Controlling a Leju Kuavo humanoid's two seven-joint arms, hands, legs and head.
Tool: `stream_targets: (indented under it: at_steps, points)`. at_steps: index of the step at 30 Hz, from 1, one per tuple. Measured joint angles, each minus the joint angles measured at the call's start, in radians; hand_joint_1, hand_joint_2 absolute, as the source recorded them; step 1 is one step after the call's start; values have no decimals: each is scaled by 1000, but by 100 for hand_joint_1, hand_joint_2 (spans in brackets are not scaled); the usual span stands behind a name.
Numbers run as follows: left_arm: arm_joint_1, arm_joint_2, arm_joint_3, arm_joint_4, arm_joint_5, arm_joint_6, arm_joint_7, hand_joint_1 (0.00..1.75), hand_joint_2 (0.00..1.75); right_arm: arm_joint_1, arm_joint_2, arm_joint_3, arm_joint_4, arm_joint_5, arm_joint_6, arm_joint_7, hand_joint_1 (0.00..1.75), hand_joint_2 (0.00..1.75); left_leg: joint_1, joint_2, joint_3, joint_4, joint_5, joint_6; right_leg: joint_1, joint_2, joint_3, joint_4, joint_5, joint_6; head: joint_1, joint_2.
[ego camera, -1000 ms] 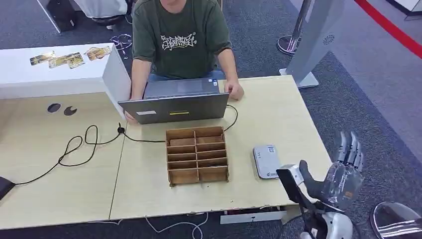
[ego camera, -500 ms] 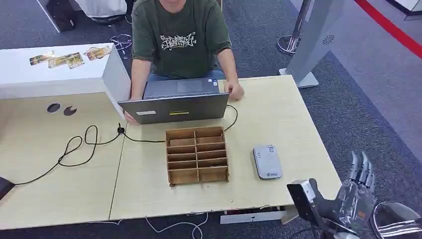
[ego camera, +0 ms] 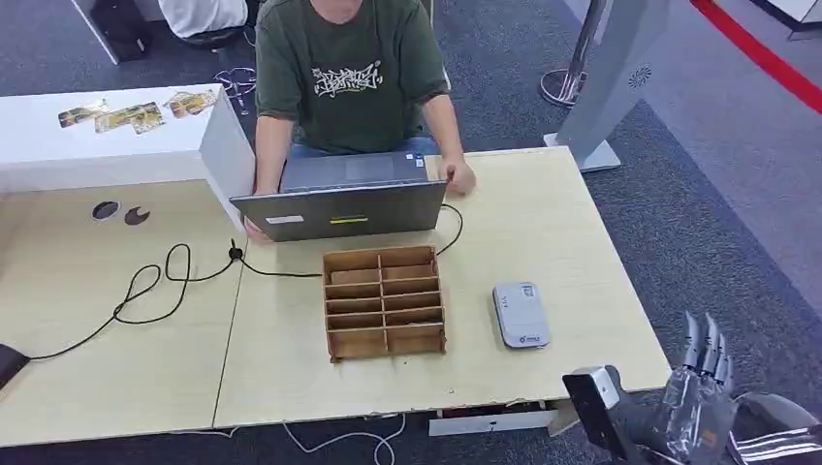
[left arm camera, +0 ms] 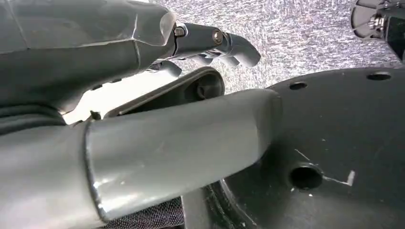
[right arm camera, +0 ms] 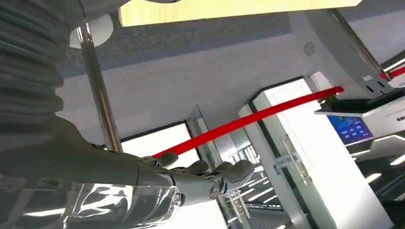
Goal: Pass the card to the sensor for recognition and then transmit it.
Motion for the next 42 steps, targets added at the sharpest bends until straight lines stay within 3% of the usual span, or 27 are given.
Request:
stream_targets:
  at_steps: [9, 23, 29, 33, 42]
  points:
    - [0, 1, 0, 0, -3, -10, 0, 0, 0, -58, -83, 116, 67, -33, 43, 47, 0, 175, 0, 0, 0, 0, 0, 0, 0, 0, 0, 0, 0, 0, 0, 0]
    - [1, 6, 0, 2, -16, -18, 0, 0, 0, -198, -153, 320, 224, -118, 66, 66, 0, 175, 0, 0, 0, 0, 0, 0, 0, 0, 0, 0, 0, 0, 0, 0]
    - [1, 11, 0, 2, -28, -28, 2, 0, 0, -287, -150, 400, 327, -177, 58, 8, 0, 175, 0, 0, 0, 0, 0, 0, 0, 0, 0, 0, 0, 0, 0, 0]
    - [0, 16, 0, 2, -37, -34, 8, 0, 0, -350, -120, 439, 415, -207, 53, -38, 0, 175, 0, 0, 1, 0, 1, 0, 0, 0, 0, 0, 0, 0, 0, 0]
    - [0, 24, 0, 2, -45, -36, 10, 0, 0, -423, -69, 468, 523, -217, 51, -99, 0, 175, 0, 0, 1, 0, 1, -1, 0, 0, 0, 0, 0, 0, 0, 0]
